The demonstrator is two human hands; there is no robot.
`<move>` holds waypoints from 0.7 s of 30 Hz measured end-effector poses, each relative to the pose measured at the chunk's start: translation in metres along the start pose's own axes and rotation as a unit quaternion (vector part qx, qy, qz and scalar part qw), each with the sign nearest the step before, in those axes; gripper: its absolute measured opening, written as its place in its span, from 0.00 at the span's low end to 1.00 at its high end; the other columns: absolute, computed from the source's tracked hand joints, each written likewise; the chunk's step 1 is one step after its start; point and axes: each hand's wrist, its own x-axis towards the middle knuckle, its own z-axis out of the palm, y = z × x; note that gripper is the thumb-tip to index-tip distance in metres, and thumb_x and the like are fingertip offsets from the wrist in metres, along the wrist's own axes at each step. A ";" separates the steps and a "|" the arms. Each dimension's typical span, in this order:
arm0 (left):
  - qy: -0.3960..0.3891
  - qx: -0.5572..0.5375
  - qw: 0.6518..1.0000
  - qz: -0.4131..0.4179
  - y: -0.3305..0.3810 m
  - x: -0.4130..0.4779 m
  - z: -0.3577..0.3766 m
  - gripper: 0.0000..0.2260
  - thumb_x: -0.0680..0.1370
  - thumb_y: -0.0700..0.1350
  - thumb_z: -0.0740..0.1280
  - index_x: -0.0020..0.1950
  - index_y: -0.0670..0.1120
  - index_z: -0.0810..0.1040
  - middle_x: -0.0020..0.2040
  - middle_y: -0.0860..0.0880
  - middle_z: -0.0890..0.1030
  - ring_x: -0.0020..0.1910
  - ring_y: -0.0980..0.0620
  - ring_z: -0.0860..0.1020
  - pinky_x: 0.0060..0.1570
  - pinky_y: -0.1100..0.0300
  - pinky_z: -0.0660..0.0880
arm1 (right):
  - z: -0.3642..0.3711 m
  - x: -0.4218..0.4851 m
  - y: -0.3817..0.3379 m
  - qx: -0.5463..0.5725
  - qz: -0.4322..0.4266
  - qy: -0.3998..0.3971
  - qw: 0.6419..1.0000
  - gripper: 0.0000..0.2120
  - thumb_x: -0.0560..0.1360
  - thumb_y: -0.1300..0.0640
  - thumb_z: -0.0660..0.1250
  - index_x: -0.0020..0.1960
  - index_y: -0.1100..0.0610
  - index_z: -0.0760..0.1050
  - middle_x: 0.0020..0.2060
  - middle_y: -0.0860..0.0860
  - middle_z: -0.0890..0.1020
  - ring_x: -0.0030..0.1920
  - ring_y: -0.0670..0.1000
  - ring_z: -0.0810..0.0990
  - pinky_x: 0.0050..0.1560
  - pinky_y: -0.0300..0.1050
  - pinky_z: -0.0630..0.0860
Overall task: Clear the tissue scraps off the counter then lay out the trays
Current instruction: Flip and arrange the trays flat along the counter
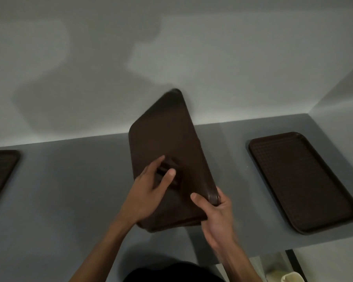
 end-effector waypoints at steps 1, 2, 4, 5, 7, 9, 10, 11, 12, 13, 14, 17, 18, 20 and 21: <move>0.002 -0.048 0.999 -0.011 0.011 0.002 -0.001 0.34 0.76 0.75 0.60 0.79 0.62 0.64 0.73 0.61 0.74 0.71 0.61 0.72 0.73 0.55 0.69 | 0.003 -0.003 -0.003 -0.078 -0.054 -0.014 0.995 0.16 0.70 0.67 0.78 0.56 0.58 0.86 0.48 0.61 0.88 0.48 0.59 0.86 0.55 0.60 0.83; 0.006 -0.111 0.993 -0.028 0.022 0.004 -0.002 0.35 0.74 0.76 0.62 0.78 0.63 0.64 0.71 0.61 0.76 0.70 0.61 0.74 0.72 0.54 0.70 | 0.006 -0.007 -0.005 -0.161 -0.108 -0.040 0.980 0.14 0.70 0.64 0.78 0.55 0.54 0.86 0.45 0.56 0.88 0.45 0.54 0.86 0.51 0.57 0.83; 0.019 -0.230 0.971 -0.060 0.035 0.009 -0.006 0.35 0.72 0.75 0.65 0.75 0.61 0.68 0.64 0.60 0.82 0.65 0.59 0.79 0.69 0.50 0.74 | 0.012 -0.012 -0.005 -0.284 -0.192 -0.112 0.933 0.14 0.73 0.63 0.74 0.55 0.49 0.84 0.47 0.44 0.88 0.41 0.44 0.82 0.46 0.44 0.81; 0.026 -0.275 0.958 -0.078 0.039 0.012 -0.008 0.33 0.72 0.73 0.68 0.73 0.59 0.71 0.62 0.58 0.83 0.63 0.56 0.81 0.67 0.48 0.75 | 0.015 -0.013 -0.006 -0.320 -0.224 -0.149 0.908 0.14 0.73 0.65 0.72 0.53 0.48 0.82 0.52 0.41 0.87 0.42 0.42 0.82 0.45 0.40 0.79; 0.047 -0.339 0.933 -0.109 0.043 0.016 -0.010 0.23 0.77 0.62 0.72 0.68 0.52 0.76 0.59 0.53 0.85 0.60 0.50 0.84 0.63 0.47 0.77 | 0.021 -0.013 -0.004 -0.367 -0.289 -0.210 0.859 0.18 0.71 0.71 0.69 0.43 0.47 0.72 0.67 0.47 0.82 0.61 0.46 0.84 0.60 0.43 0.79; 0.088 -0.349 0.926 -0.118 0.041 0.017 -0.010 0.10 0.80 0.45 0.70 0.61 0.48 0.80 0.53 0.50 0.87 0.56 0.46 0.85 0.57 0.49 0.80 | 0.021 -0.011 0.001 -0.404 -0.338 -0.247 0.814 0.20 0.71 0.71 0.69 0.42 0.48 0.67 0.75 0.50 0.75 0.76 0.49 0.72 0.74 0.54 0.73; 0.105 -0.337 0.928 -0.119 0.041 0.017 -0.010 0.09 0.80 0.40 0.67 0.59 0.48 0.80 0.52 0.50 0.87 0.56 0.45 0.85 0.56 0.49 0.80 | 0.021 -0.010 0.004 -0.427 -0.352 -0.259 0.791 0.17 0.73 0.69 0.70 0.42 0.51 0.66 0.77 0.50 0.72 0.79 0.50 0.68 0.75 0.57 0.71; 0.121 -0.331 0.928 -0.122 0.037 0.017 -0.010 0.11 0.80 0.38 0.65 0.59 0.48 0.80 0.53 0.50 0.87 0.56 0.44 0.84 0.57 0.47 0.81 | 0.020 -0.010 0.006 -0.454 -0.360 -0.269 0.769 0.16 0.74 0.66 0.71 0.41 0.53 0.66 0.78 0.50 0.70 0.80 0.49 0.66 0.76 0.58 0.69; 0.133 -0.331 0.926 -0.127 0.033 0.017 -0.010 0.13 0.81 0.37 0.63 0.60 0.49 0.80 0.54 0.49 0.86 0.57 0.45 0.84 0.58 0.45 0.80 | 0.020 -0.010 0.007 -0.474 -0.356 -0.278 0.756 0.16 0.76 0.62 0.72 0.40 0.54 0.66 0.80 0.49 0.68 0.81 0.48 0.64 0.76 0.58 0.68; 0.145 -0.332 0.923 -0.132 0.028 0.016 -0.010 0.14 0.81 0.37 0.61 0.61 0.50 0.80 0.55 0.49 0.86 0.58 0.45 0.83 0.60 0.44 0.80 | 0.021 -0.011 0.007 -0.489 -0.340 -0.288 0.750 0.17 0.77 0.56 0.74 0.40 0.55 0.66 0.81 0.48 0.66 0.82 0.47 0.61 0.78 0.58 0.65; 0.156 -0.332 0.920 -0.138 0.024 0.015 -0.011 0.14 0.82 0.38 0.61 0.62 0.51 0.80 0.56 0.49 0.86 0.58 0.46 0.83 0.61 0.43 0.79 | 0.022 -0.011 0.006 -0.504 -0.314 -0.303 0.745 0.19 0.77 0.49 0.76 0.40 0.55 0.68 0.81 0.45 0.64 0.82 0.45 0.59 0.79 0.57 0.62; 0.185 -0.348 0.907 -0.152 0.015 0.013 -0.012 0.14 0.82 0.38 0.60 0.63 0.49 0.81 0.56 0.49 0.86 0.59 0.46 0.83 0.60 0.46 0.79 | 0.022 -0.003 -0.007 -0.536 -0.237 -0.367 0.722 0.23 0.71 0.35 0.78 0.46 0.52 0.73 0.82 0.36 0.59 0.83 0.41 0.50 0.83 0.55 0.50; 0.194 -0.354 0.902 -0.152 0.013 0.012 -0.012 0.15 0.82 0.37 0.60 0.63 0.49 0.81 0.56 0.49 0.86 0.59 0.46 0.83 0.58 0.48 0.80 | 0.019 0.001 -0.011 -0.532 -0.213 -0.378 0.727 0.22 0.71 0.35 0.77 0.49 0.50 0.75 0.81 0.34 0.60 0.83 0.40 0.49 0.83 0.55 0.47; 0.213 -0.366 0.893 -0.153 0.010 0.010 -0.017 0.15 0.82 0.38 0.61 0.65 0.49 0.81 0.56 0.50 0.86 0.58 0.47 0.83 0.56 0.52 0.80 | 0.011 0.015 -0.016 -0.521 -0.180 -0.344 0.760 0.16 0.78 0.35 0.69 0.56 0.45 0.77 0.79 0.29 0.62 0.82 0.38 0.49 0.83 0.57 0.46; 0.219 -0.369 0.890 -0.154 0.008 0.010 -0.019 0.15 0.83 0.38 0.62 0.66 0.49 0.80 0.56 0.51 0.86 0.57 0.48 0.84 0.56 0.52 0.80 | 0.004 0.023 -0.017 -0.531 -0.172 -0.295 0.775 0.15 0.82 0.35 0.63 0.59 0.43 0.77 0.78 0.28 0.62 0.82 0.38 0.50 0.83 0.60 0.46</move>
